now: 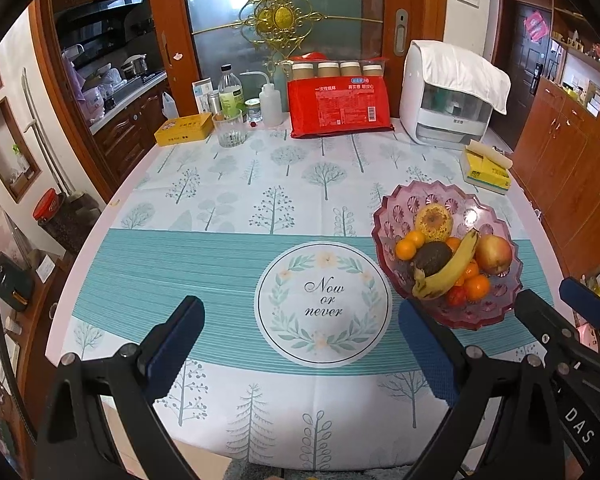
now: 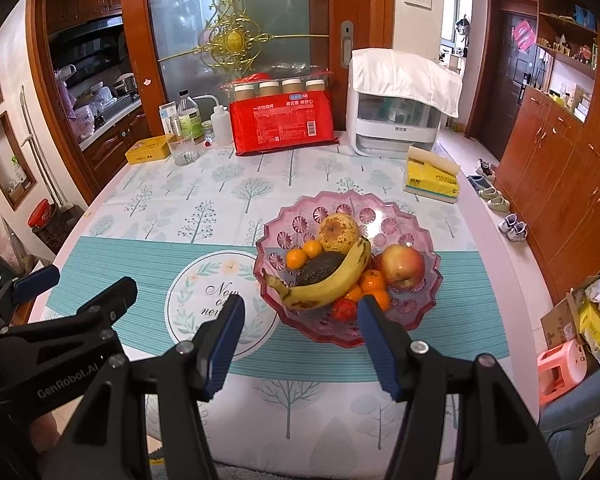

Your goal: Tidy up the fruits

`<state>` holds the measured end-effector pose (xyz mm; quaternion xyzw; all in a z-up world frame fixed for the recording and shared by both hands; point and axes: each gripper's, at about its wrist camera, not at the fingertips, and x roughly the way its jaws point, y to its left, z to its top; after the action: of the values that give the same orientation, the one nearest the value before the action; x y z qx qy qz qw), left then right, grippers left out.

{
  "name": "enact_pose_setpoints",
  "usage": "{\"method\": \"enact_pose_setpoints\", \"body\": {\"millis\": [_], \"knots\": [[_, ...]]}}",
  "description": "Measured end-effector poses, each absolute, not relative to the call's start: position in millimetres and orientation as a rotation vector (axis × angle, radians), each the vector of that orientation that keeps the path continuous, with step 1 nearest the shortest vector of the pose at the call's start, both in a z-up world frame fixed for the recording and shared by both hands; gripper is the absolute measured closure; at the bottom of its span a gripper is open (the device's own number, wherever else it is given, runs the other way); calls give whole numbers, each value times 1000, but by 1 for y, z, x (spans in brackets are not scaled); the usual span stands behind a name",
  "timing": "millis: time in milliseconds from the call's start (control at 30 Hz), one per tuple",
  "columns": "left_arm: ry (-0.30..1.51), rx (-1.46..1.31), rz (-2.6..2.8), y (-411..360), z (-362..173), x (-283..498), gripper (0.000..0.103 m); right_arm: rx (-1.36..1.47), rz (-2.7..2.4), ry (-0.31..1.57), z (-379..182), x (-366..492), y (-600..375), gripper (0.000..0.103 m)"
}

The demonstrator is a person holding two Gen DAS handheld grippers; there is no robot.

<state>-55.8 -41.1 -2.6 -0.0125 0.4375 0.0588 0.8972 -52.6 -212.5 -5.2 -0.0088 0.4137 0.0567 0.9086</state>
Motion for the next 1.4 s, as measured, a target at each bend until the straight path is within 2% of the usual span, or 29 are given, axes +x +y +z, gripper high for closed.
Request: {"method": "enact_pose_setpoints", "body": {"millis": [1400], "knots": [[959, -48, 109, -49, -14, -52, 6, 4, 135, 884, -14, -50, -211, 43]]}}
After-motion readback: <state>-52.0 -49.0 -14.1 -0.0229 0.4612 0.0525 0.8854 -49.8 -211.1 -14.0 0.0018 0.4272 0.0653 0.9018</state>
